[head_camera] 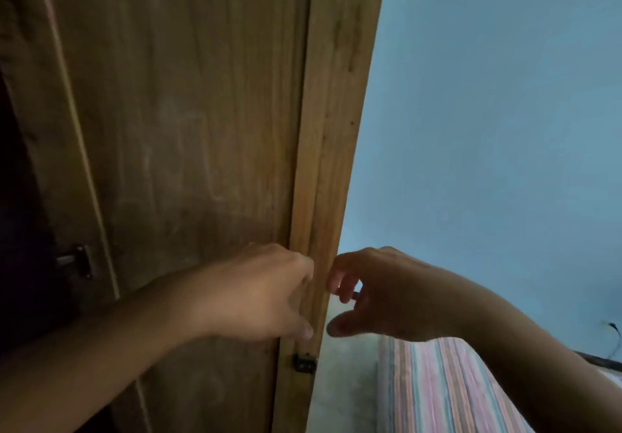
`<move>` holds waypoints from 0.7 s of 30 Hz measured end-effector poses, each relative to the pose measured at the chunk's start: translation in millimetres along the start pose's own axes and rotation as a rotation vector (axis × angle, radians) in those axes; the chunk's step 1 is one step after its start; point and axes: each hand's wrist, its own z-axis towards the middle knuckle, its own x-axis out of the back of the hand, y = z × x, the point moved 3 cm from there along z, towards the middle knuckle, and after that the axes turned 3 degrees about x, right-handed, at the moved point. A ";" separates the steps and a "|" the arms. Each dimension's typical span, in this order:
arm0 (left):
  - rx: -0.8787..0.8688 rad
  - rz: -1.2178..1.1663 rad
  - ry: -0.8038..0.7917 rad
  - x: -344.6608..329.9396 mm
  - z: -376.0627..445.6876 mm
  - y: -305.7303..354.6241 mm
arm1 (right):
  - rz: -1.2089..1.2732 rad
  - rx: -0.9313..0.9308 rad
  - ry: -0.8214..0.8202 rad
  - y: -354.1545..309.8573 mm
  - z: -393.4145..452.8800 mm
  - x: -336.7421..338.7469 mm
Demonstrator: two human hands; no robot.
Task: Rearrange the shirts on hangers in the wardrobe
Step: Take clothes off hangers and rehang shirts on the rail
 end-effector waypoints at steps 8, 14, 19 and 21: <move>0.419 -0.051 0.087 26.8 -49.9 -53.6 | -0.029 0.223 -0.031 -46.7 52.6 3.6; 0.599 -0.121 0.086 38.2 -107.1 -88.0 | -0.037 0.367 -0.037 -110.7 86.8 -11.7; 0.659 -0.006 0.132 54.2 -153.9 -122.3 | -0.084 0.489 -0.059 -179.3 108.2 -19.3; 0.717 0.017 0.112 54.4 -174.6 -143.1 | -0.017 0.489 -0.106 -204.5 118.8 -23.9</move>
